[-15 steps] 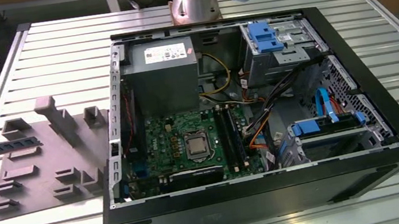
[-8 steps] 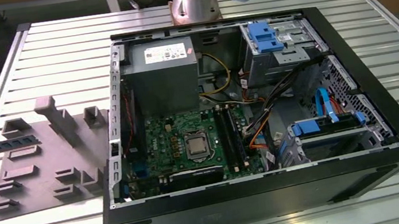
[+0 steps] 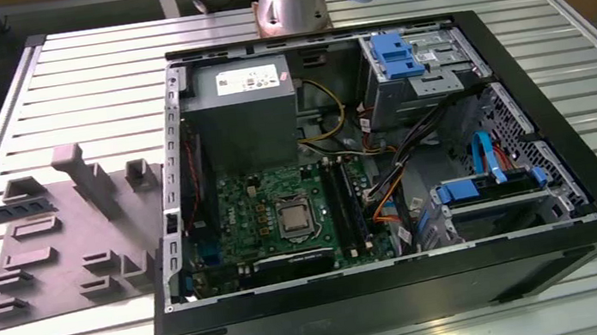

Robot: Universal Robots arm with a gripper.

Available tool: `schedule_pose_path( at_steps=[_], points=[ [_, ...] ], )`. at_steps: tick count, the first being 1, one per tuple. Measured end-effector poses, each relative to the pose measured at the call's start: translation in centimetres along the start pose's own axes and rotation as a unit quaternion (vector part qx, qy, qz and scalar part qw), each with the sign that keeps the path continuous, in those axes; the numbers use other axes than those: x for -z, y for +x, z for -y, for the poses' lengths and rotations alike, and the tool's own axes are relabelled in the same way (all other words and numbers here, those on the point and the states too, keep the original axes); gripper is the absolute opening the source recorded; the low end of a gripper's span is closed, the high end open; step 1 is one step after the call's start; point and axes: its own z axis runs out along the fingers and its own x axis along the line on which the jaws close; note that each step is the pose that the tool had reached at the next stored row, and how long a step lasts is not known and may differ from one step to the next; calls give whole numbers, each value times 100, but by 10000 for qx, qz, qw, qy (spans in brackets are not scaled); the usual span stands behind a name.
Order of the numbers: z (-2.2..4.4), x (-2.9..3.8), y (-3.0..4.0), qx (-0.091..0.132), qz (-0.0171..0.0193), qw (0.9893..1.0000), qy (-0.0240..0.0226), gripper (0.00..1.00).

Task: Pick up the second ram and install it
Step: 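Pick up the second ram and move it above second insertion slot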

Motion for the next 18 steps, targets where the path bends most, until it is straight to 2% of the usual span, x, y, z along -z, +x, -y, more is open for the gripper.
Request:
schedule_pose_path(
  at_steps=[10,18],
  points=[
    [-5,100,-3,1,5,10000,1,12],
    [-7,135,-4,1,21,10000,2,12]
  ],
)
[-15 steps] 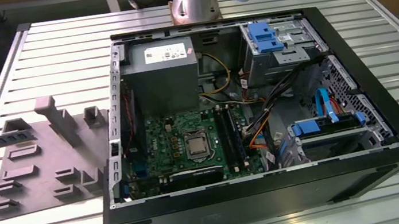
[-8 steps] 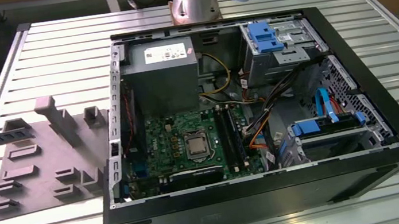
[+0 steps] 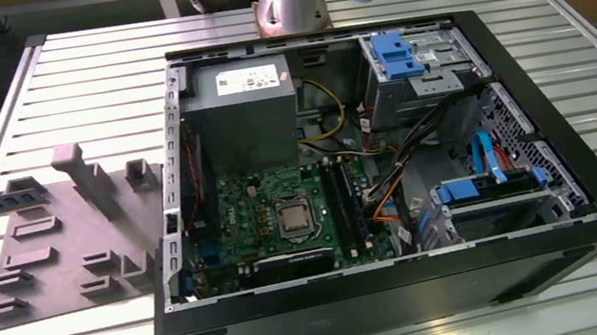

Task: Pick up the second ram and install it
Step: 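Pick up the second ram and move it above second insertion slot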

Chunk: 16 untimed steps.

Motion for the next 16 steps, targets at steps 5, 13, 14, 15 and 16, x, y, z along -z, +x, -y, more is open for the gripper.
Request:
schedule_pose_path(
  at_steps=[5,13,14,15,16],
  points=[
    [-2,31,-1,0,5,10000,-1,12],
    [-4,76,-3,2,28,10000,1,12],
    [-5,81,-3,2,32,10000,1,12],
    [-5,84,-3,2,35,10000,1,12],
    [-5,90,-3,2,38,10000,1,12]
  ],
)
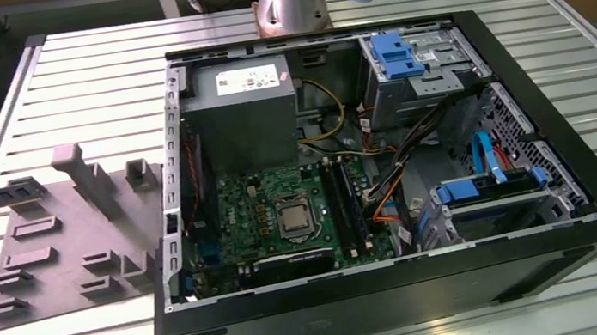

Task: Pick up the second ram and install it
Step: 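Pick up the second ram and move it above second insertion slot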

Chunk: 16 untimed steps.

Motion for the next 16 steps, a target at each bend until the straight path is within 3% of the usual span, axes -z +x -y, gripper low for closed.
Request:
schedule_pose_path(
  at_steps=[16],
  points=[
    [-9,163,-8,1,28,10000,2,12]
  ],
)
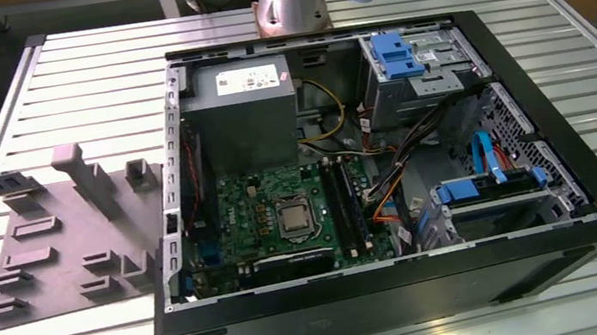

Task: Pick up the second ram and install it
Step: 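Pick up the second ram and move it above second insertion slot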

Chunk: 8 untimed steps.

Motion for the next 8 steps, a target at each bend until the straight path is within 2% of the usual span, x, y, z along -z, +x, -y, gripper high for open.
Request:
schedule_pose_path(
  at_steps=[8],
  points=[
    [-4,71,-3,1,13,10000,1,12]
  ],
)
